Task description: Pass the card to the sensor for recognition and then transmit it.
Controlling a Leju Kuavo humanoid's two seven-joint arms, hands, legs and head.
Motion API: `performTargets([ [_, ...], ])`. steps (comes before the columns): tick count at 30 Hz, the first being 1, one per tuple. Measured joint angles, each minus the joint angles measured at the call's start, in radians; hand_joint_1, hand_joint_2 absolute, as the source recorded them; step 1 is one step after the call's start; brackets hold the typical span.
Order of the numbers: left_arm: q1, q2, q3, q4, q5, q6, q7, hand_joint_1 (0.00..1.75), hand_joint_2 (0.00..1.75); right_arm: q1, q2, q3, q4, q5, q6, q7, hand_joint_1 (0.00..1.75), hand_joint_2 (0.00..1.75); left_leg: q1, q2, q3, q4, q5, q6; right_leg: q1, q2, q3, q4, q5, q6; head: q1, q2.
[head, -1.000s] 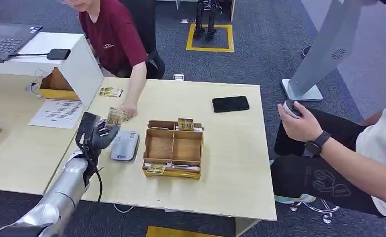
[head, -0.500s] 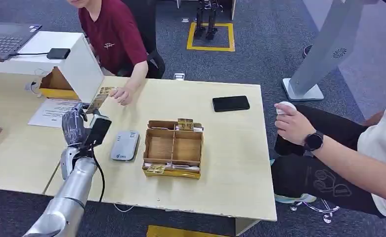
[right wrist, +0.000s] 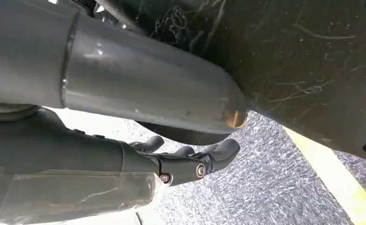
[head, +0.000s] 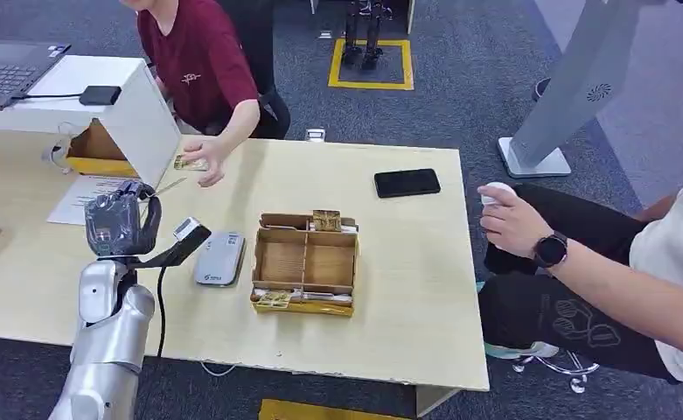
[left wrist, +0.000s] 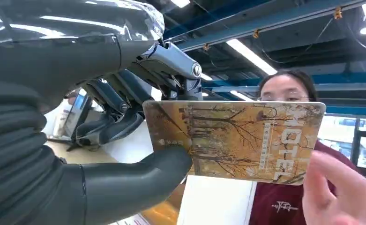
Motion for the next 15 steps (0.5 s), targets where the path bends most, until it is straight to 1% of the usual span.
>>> performTargets([
  [4,0.0,0.01,0.0,-0.005,-0.017,0.0,0.045,1.75,1.75,-0.001,0.0,0.008,0.0,0.0,0.0,-0.002,0.0,0.0,0.0,0.0,0.0,0.0,0.0,0.0,0.0,0.0,0.0,0.0,0.0,0.0,0.0,0.0],
  [6,0.0,0.016,0.0,-0.005,-0.016,0.0,0.058,1.75,1.75,-0.002,0.001,0.01,0.0,-0.001,0.0,-0.003,0.0,0.0,0.0,0.0,0.0,0.0,0.0,0.0,0.0,0.0,0.0,0.0,0.0,0.0,0.0,0.0],
  [8,0.0,0.021,0.0,-0.005,-0.008,0.0,0.063,1.75,1.75,-0.002,0.002,0.011,0.0,-0.003,0.0,-0.004,0.0,0.0,0.0,0.0,0.0,0.0,0.0,0.0,0.0,0.0,0.0,0.0,0.0,0.0,0.0,0.0],
  [11,-0.001,0.024,0.0,-0.005,0.012,0.0,0.048,1.75,1.75,-0.003,0.002,0.012,0.0,-0.007,0.0,-0.004,0.0,0.0,0.0,0.0,0.0,0.0,0.0,0.0,0.0,0.0,-0.001,0.0,0.0,0.0,0.0,0.0],
  [12,-0.001,0.024,0.0,-0.005,0.015,0.0,0.043,0.0,1.75,-0.003,0.002,0.013,0.0,-0.008,0.0,-0.004,0.0,0.0,0.0,0.0,0.0,0.0,0.0,0.0,0.0,0.0,-0.001,0.0,0.0,0.0,0.0,0.0],
  [15,-0.004,0.023,0.0,-0.003,0.036,0.0,0.013,0.0,1.75,-0.003,0.002,0.014,0.0,-0.018,0.0,-0.003,0.0,0.0,0.0,0.0,0.0,0.0,0.0,0.0,0.0,0.0,-0.001,0.0,0.0,0.0,0.0,0.0],
])
